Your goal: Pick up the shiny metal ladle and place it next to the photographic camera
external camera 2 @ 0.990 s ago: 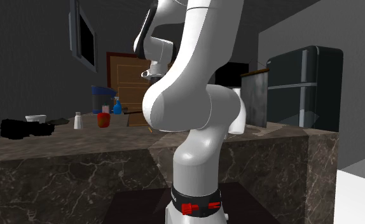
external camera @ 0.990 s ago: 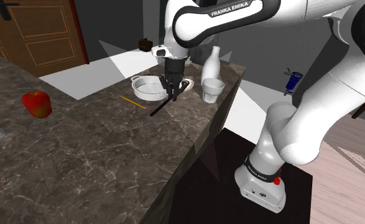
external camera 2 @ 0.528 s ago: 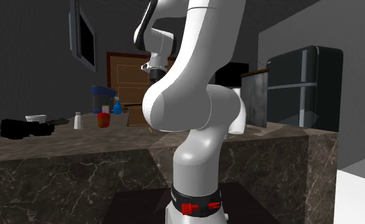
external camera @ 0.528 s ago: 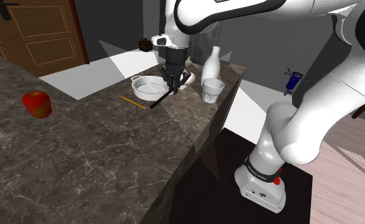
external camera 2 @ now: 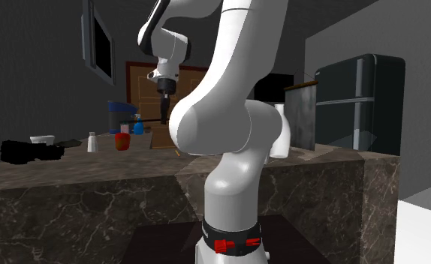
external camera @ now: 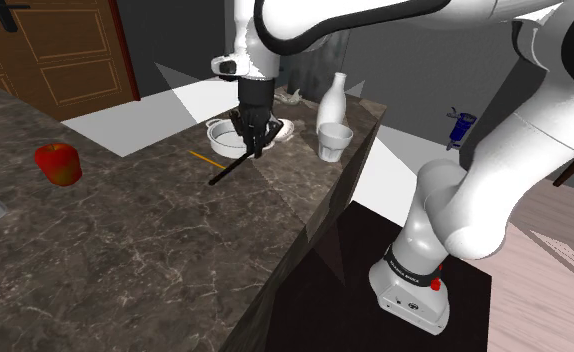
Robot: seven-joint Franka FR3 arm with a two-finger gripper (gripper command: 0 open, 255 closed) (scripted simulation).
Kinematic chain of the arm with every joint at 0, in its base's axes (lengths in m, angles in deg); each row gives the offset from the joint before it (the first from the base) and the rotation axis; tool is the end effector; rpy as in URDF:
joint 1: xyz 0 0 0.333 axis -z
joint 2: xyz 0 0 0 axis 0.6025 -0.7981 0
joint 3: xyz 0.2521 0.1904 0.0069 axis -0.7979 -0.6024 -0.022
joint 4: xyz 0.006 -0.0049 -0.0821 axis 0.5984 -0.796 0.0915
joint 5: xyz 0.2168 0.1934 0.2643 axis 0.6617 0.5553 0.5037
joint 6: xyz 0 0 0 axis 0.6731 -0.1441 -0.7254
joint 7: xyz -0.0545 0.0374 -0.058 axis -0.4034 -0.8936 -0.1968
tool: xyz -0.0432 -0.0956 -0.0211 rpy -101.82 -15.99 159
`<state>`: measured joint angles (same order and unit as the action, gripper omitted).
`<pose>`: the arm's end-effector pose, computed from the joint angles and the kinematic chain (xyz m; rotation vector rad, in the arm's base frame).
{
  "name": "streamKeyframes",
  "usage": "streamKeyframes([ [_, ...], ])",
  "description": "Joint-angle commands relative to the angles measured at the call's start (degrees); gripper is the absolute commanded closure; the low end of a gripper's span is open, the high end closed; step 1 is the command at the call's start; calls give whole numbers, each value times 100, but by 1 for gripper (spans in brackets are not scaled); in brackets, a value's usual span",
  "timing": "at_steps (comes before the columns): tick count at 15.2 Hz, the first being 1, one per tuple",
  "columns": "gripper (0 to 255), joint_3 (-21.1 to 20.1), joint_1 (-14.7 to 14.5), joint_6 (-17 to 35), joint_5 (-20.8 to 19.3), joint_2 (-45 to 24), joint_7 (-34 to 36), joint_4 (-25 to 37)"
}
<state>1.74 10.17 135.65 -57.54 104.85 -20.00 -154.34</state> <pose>0.4333 0.1617 0.4987 -1.9822 -2.2463 -0.0020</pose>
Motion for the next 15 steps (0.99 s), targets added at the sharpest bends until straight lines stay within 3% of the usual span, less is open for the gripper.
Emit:
streamKeyframes([
  [1, 255, -161, -119, 34, 85, -159, 248, 153],
  [15, 255, -1153, -907, 164, 304, -1626, 1938, 1723],
])
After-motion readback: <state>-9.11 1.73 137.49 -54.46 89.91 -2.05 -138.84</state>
